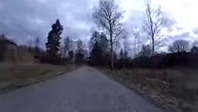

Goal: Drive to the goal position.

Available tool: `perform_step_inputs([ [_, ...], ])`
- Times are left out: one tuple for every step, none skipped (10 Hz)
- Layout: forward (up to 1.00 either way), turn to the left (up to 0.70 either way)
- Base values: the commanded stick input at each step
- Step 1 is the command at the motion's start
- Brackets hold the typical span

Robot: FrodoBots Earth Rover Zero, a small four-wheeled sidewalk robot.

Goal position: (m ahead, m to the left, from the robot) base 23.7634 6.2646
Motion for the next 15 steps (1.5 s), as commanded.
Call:
perform_step_inputs([
  [0.50,0.00],
  [0.50,0.00],
  [0.50,0.00],
  [0.50,0.00],
  [0.50,0.00],
  [0.50,0.00],
  [0.50,0.00],
  [0.50,0.00],
  [0.50,0.00],
  [0.50,0.00],
  [0.50,0.00],
  [0.50,0.00],
  [0.50,0.00],
  [0.50,0.00],
  [0.50,0.00],
])
